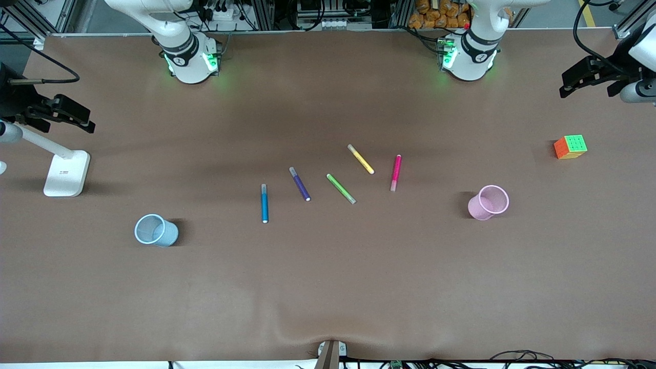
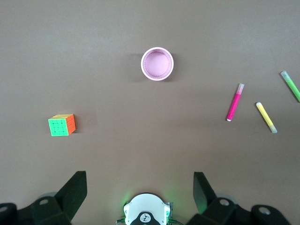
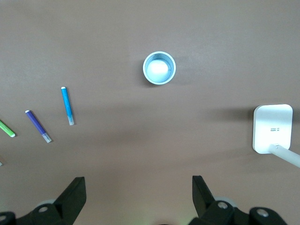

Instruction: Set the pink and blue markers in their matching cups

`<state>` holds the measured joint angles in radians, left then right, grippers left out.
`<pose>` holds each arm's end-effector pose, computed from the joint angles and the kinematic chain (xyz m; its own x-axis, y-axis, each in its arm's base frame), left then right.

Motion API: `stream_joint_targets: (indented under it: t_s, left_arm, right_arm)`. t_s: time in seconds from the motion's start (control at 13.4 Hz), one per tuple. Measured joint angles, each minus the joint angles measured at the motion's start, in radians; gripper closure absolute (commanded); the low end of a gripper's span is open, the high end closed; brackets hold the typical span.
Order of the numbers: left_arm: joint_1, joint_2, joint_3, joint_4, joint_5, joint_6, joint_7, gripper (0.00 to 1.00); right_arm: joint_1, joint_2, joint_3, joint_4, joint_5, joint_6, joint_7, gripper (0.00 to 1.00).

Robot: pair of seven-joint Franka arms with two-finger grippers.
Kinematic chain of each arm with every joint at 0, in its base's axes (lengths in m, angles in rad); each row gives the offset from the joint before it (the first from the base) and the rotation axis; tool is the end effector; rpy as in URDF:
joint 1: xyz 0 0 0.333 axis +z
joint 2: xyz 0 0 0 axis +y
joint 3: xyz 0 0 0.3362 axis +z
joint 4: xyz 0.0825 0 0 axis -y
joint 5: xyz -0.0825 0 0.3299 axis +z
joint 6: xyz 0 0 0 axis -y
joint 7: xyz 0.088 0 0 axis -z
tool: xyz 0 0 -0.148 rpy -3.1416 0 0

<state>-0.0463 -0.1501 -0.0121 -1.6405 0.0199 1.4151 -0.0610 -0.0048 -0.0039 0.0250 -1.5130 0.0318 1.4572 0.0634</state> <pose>0.4295 -0.0224 0.6323 0.9973 0.0061 -0.0737 0.0042 -0.9996 -0.0262 0.4854 0.0148 0.6199 0.9978 -0.0396 -0.0537 -0.0412 -0.9988 -0.0283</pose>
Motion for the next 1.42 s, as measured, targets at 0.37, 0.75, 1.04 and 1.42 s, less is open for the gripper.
stream_joint_targets:
  t_s: [0.37,0.75,1.04,1.42]
  left_arm:
    - [0.000,0.001,0.000,0.017,0.000,0.000,0.003,0.00]
    - [0.000,0.023,0.000,0.042,0.000,0.000,0.004,0.00]
    - [-0.001,0.046,-0.002,0.040,-0.001,-0.006,0.004,0.00]
    - [-0.007,0.077,-0.021,-0.028,-0.071,0.028,-0.136,0.00]
  right_arm:
    - [0.000,0.000,0.001,0.000,0.000,-0.001,0.000,0.00]
    - [-0.016,0.000,-0.010,0.000,0.000,-0.003,-0.001,0.00]
    - [-0.018,0.000,-0.010,0.000,0.000,-0.003,-0.001,0.00]
    - [-0.021,-0.001,-0.011,0.001,0.000,-0.006,-0.001,0.00]
